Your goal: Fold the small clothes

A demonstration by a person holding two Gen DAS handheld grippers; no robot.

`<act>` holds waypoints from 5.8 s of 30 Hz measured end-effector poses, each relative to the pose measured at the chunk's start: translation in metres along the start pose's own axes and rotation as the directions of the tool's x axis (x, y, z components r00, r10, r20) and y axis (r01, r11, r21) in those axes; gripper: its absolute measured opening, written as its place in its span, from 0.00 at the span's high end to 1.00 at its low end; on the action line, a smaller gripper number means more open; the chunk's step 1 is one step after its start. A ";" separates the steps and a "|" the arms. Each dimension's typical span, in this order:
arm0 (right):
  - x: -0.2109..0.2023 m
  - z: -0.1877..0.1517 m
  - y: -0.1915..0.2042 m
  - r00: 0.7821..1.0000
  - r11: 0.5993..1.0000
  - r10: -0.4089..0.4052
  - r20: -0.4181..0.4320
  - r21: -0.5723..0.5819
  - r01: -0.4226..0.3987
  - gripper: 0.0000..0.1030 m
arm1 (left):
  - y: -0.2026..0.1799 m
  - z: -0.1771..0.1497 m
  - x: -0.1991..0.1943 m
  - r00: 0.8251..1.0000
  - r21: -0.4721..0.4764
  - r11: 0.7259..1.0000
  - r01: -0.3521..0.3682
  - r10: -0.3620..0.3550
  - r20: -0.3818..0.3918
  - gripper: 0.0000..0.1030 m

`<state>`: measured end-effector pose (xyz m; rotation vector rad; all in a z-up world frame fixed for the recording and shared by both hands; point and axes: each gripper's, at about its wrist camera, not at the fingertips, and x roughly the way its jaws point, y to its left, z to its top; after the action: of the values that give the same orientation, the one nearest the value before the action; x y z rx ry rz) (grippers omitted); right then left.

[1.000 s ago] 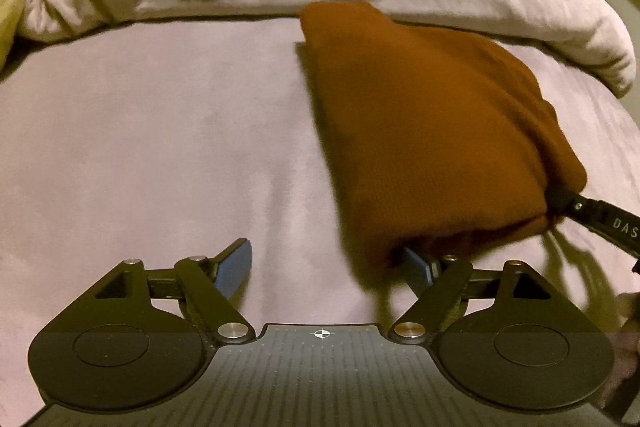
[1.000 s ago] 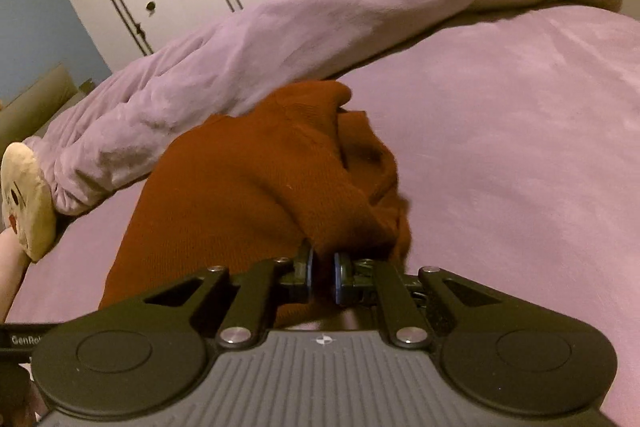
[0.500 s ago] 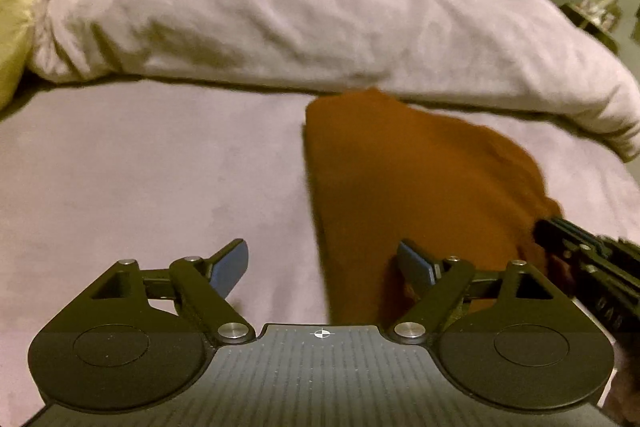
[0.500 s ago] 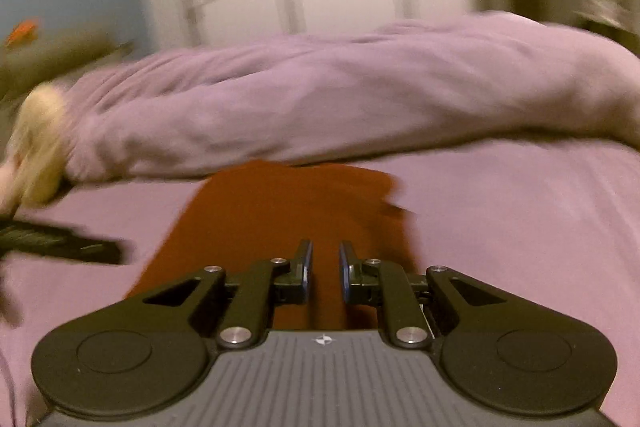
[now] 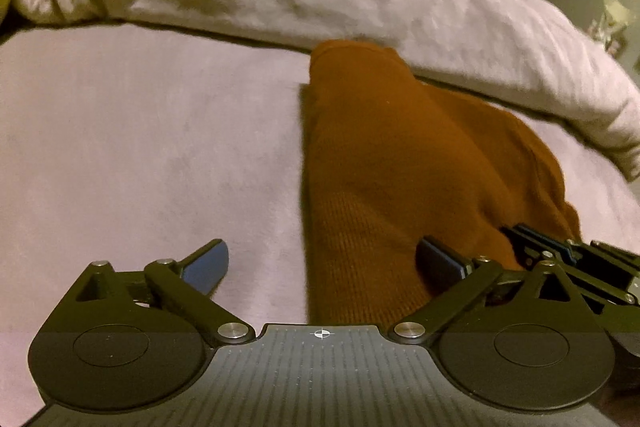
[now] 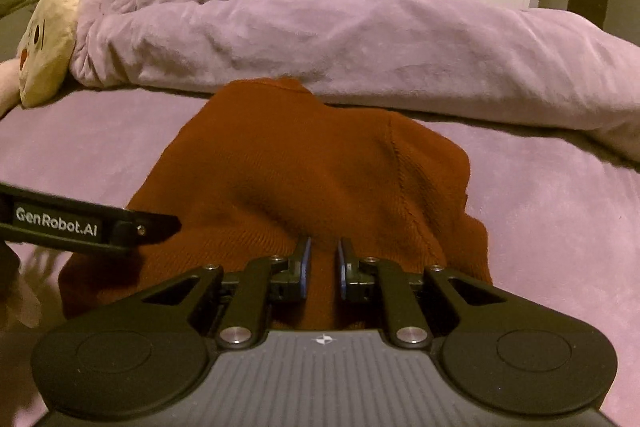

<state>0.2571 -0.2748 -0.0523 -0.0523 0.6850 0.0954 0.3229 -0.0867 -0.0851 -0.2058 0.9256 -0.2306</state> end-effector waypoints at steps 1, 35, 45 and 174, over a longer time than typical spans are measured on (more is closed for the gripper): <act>-0.003 0.000 0.000 1.000 1.000 0.006 0.004 0.008 -0.006 0.88 | 0.006 0.002 -0.002 1.000 -0.018 1.000 0.020 -0.020 -0.009 0.00; 0.032 0.005 -0.112 0.912 0.642 0.400 0.092 0.682 -0.350 0.66 | 0.031 0.050 0.015 0.946 -0.162 0.934 0.318 -0.323 -0.009 0.52; 0.001 0.024 -0.022 0.844 0.655 0.531 0.081 0.593 -0.469 0.66 | 0.092 0.050 -0.084 0.984 -0.140 0.974 0.179 -0.178 0.022 0.46; -0.161 -0.070 0.164 0.910 0.984 -0.104 -0.402 0.089 0.152 0.04 | 0.076 -0.124 -0.200 0.936 0.066 0.943 -0.326 0.331 -0.117 0.00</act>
<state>0.0718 -0.1285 -0.0077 -0.0011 1.0911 -0.0868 0.1151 0.0333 -0.0251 0.0088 1.0643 0.0465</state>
